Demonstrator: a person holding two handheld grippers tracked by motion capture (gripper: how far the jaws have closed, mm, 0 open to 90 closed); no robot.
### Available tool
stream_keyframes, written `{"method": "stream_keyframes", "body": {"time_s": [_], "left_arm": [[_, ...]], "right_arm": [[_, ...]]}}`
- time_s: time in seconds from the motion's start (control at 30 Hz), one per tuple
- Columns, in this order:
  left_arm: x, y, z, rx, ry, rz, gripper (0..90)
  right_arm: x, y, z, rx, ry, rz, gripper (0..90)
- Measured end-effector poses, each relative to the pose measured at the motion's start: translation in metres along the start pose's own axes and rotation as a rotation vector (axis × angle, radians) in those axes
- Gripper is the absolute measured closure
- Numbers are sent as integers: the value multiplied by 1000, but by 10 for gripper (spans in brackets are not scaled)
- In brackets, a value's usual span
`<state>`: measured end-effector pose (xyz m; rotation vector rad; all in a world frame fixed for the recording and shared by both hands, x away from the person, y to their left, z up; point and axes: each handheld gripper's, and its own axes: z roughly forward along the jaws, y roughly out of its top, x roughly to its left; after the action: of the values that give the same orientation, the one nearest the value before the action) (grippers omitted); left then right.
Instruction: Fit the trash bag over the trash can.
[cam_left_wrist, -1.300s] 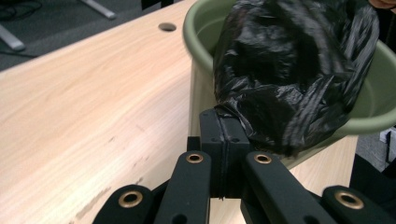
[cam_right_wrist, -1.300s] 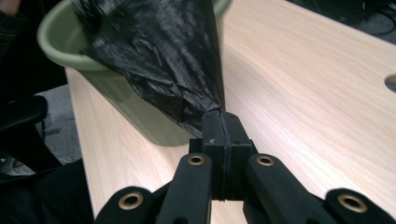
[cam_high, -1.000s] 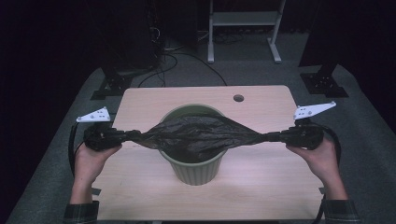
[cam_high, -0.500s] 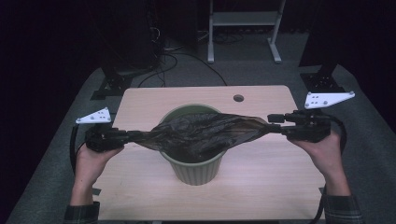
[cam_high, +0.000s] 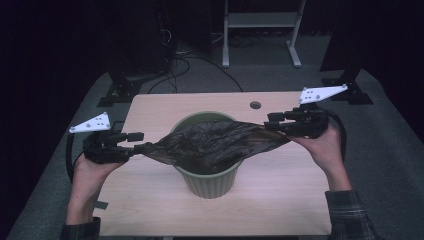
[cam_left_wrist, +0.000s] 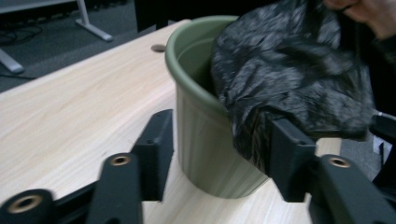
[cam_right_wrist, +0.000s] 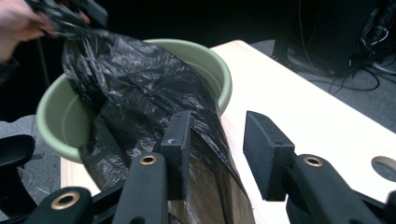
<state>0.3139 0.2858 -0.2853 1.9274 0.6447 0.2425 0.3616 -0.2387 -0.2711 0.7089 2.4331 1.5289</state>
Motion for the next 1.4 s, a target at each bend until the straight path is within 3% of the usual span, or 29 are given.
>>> {"method": "stream_keyframes", "body": {"time_s": [0.1,0.3,0.5,0.73,0.87,1.03,1.23,1.4], "left_arm": [[-6,9,-6,-17,-13,18,377],[-16,32,-8,-45,-26,67,343],[-24,56,-8,-78,-39,110,289],[-30,81,-5,-85,-38,150,267],[-31,91,12,-70,-57,175,267],[-29,95,45,-31,-77,193,267],[-23,92,78,24,-94,193,267],[-23,83,99,59,-113,205,260]], "right_arm": [[-1,0,7,10,2,-1,612],[-5,1,17,16,8,6,643],[-5,1,25,43,20,3,897],[-4,5,33,31,30,4,898],[-3,7,39,15,44,3,898],[-2,13,38,-16,40,2,898],[-7,20,25,-89,25,21,898],[-11,24,25,-116,35,37,899]]}}
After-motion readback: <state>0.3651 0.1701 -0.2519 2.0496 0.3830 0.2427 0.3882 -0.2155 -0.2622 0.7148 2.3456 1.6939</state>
